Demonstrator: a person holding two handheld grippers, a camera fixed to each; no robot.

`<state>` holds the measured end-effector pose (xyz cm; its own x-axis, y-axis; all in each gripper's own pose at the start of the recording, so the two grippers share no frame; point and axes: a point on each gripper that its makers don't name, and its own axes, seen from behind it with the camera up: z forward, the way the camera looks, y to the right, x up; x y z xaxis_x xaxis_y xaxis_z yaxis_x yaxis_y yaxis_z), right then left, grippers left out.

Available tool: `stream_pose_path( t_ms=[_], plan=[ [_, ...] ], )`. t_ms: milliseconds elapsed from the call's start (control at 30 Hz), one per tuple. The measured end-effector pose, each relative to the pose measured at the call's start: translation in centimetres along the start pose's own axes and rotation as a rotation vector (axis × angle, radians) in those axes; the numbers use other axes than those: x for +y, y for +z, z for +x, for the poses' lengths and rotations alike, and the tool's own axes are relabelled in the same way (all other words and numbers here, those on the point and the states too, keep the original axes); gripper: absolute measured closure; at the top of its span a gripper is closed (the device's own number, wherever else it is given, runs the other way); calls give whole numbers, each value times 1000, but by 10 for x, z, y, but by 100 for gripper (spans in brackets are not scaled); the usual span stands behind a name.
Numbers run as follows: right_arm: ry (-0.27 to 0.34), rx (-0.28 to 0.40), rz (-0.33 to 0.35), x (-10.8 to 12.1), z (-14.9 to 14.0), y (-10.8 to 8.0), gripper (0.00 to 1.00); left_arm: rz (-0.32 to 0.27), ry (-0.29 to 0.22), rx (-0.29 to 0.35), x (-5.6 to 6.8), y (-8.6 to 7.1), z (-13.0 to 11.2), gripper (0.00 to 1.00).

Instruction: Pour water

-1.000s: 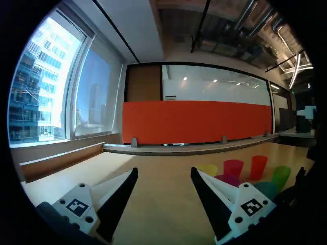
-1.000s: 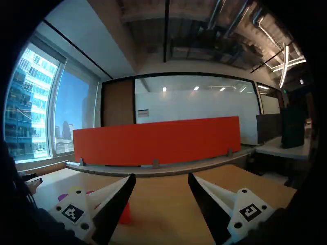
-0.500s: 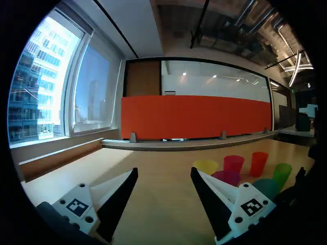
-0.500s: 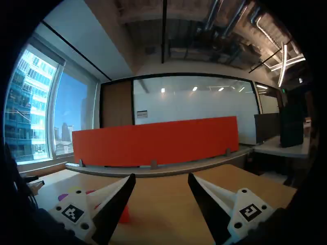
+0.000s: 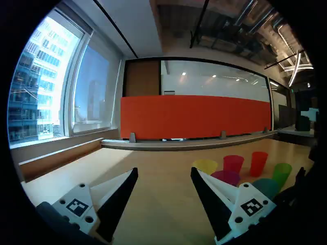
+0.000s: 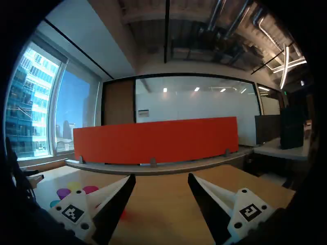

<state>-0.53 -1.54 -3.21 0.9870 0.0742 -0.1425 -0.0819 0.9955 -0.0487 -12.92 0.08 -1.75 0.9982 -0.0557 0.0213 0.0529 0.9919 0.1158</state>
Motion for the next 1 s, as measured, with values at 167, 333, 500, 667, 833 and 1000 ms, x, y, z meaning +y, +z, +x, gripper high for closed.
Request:
stream_pose_path(
  t_ms=[167,333,500,667,833,1000],
  plan=[
    [-30,-26,-12,4,-16,0,1,1,0,0,0,-1,0,4],
    [-46,-27,0,1,-26,3,1,1,1,0,0,-1,0,4],
    [-54,-8,9,-3,-30,6,1,1,0,0,0,0,1,4],
    [-61,-2,18,-7,-39,11,1,1,1,0,-1,0,1,4],
    [-61,-13,12,-4,-53,15,1,1,1,0,-1,0,0,4],
    [-61,-21,0,4,-66,17,1,1,1,0,-1,0,0,4]
  ],
)
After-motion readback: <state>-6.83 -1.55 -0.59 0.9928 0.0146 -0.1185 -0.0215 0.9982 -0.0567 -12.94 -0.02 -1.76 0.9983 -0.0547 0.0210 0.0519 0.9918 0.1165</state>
